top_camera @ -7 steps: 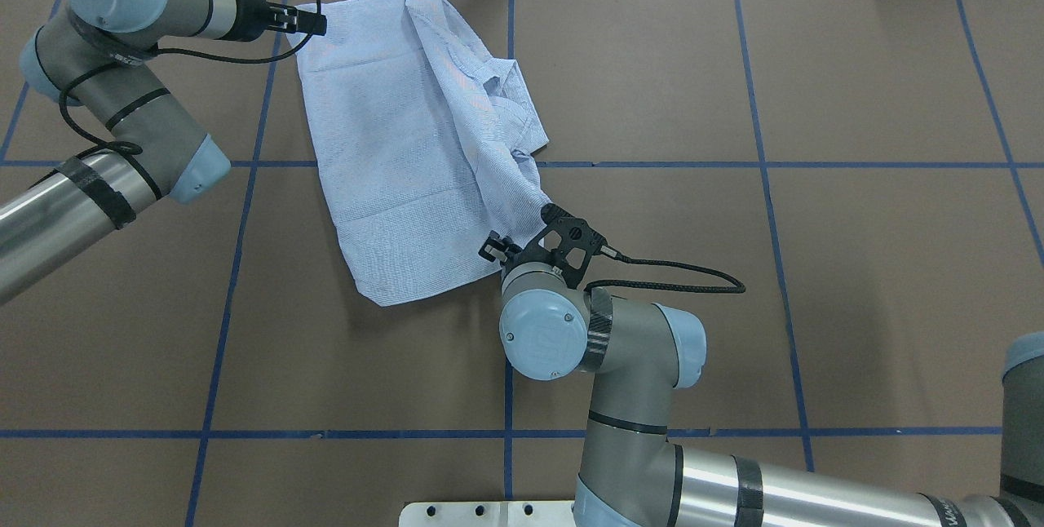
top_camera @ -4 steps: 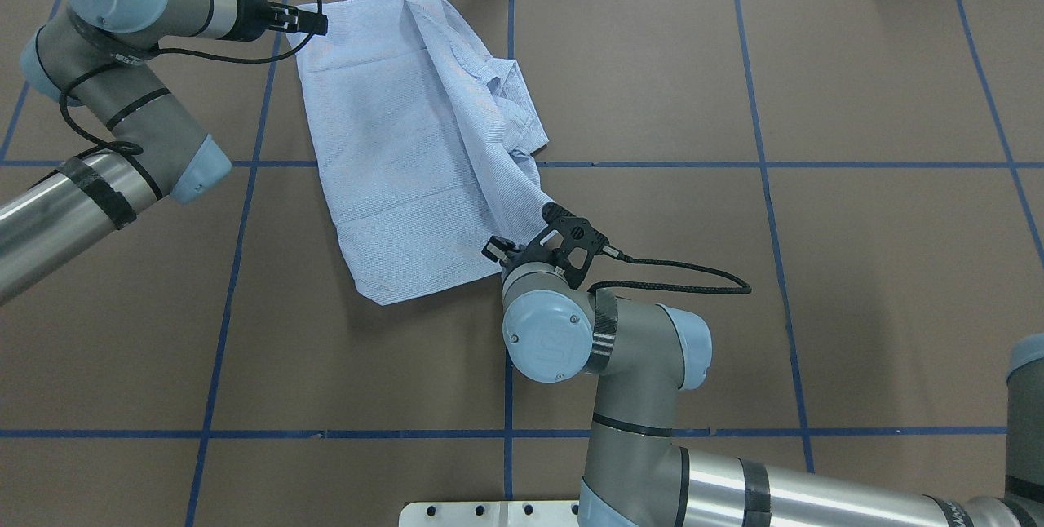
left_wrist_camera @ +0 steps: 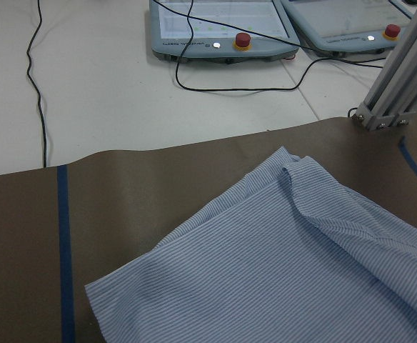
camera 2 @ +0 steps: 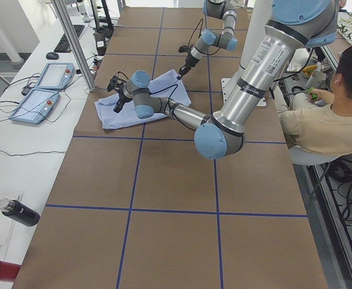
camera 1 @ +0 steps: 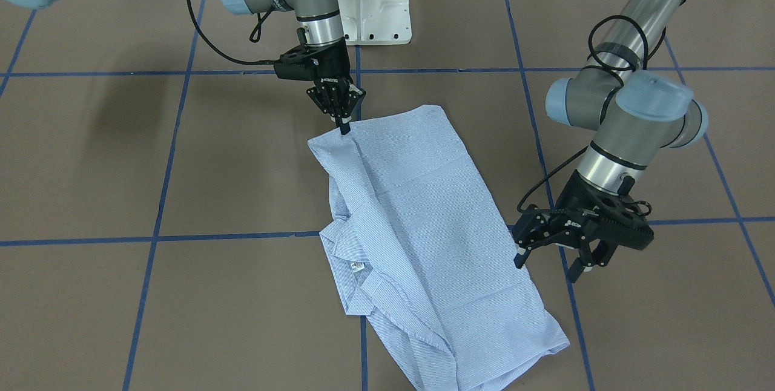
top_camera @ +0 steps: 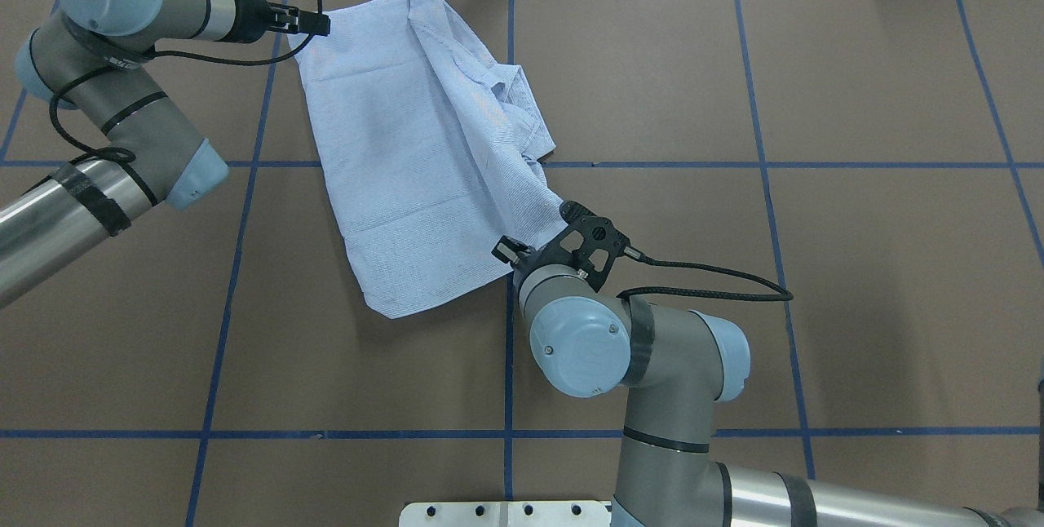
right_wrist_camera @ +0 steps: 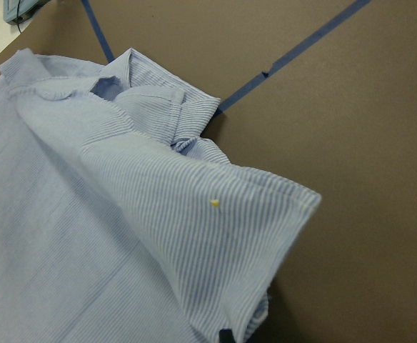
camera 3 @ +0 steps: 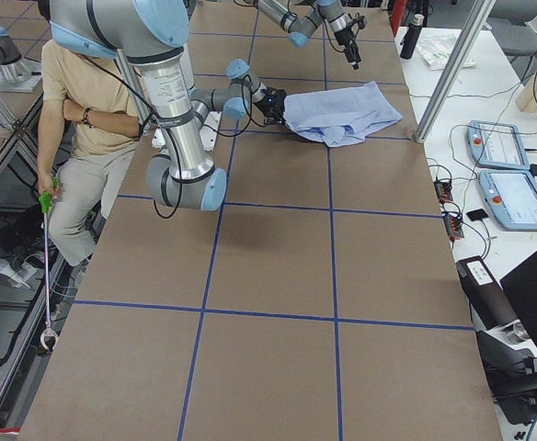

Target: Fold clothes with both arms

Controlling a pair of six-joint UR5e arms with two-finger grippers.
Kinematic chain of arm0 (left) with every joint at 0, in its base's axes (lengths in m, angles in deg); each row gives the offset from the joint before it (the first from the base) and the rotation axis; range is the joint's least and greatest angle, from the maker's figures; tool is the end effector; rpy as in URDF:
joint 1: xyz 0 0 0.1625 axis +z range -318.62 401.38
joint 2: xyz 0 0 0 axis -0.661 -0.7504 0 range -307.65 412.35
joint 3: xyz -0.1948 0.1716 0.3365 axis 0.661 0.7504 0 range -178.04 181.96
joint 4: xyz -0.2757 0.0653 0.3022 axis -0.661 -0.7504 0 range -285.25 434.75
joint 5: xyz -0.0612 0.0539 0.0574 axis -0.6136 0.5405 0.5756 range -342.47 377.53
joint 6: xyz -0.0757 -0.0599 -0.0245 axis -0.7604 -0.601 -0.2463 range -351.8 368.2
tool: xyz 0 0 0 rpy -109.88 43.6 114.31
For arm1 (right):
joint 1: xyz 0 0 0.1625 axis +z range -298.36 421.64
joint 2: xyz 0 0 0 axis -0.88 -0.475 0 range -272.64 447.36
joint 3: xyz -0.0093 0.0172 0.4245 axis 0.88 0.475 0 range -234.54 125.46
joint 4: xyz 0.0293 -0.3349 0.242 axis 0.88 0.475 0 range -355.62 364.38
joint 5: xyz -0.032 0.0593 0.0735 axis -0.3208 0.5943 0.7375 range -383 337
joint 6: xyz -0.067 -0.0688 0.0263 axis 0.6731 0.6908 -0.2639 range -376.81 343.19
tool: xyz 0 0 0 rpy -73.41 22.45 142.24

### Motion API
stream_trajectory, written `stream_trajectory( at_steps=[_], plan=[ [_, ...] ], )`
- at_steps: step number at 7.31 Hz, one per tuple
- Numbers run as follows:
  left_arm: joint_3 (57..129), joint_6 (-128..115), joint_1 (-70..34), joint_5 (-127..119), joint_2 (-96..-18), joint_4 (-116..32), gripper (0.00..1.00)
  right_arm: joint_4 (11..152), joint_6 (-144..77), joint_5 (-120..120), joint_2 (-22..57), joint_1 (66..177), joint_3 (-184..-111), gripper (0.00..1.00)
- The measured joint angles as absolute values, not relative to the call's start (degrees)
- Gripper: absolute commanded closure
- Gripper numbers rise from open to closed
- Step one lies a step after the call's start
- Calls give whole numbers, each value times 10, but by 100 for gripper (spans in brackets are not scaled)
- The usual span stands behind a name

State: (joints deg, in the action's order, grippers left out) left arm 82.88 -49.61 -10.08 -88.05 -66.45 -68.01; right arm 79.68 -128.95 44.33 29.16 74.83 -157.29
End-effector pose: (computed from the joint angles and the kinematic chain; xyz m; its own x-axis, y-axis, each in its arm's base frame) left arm 0.3500 -0.6103 0.3364 0.4750 0.2272 -0.8501 0.4028 0.8028 0.4396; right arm -0.5774 -0.3116 0.2098 0.2601 0.4182 0.8703 -0.6813 0.7182 -0.1415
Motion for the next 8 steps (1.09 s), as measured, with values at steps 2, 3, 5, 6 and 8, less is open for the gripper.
stream_trajectory(
  at_steps=[2,3,5,6,8],
  plan=[
    [985,-640,-36,-886,-559,-682,0,798,-1305,410,281,723,-1602,100],
    [1057,-728,8,-876,-504,-683,0,800,-1308,399,278,718,-1610,100],
    [1126,-893,116,-774,-441,-685,10,802,-1310,392,276,717,-1616,100],
    [1134,-971,167,-713,-432,-683,15,802,-1310,391,275,720,-1616,100],
    [1132,-1074,236,-634,-428,-681,21,802,-1303,392,272,733,-1616,100]
  ],
)
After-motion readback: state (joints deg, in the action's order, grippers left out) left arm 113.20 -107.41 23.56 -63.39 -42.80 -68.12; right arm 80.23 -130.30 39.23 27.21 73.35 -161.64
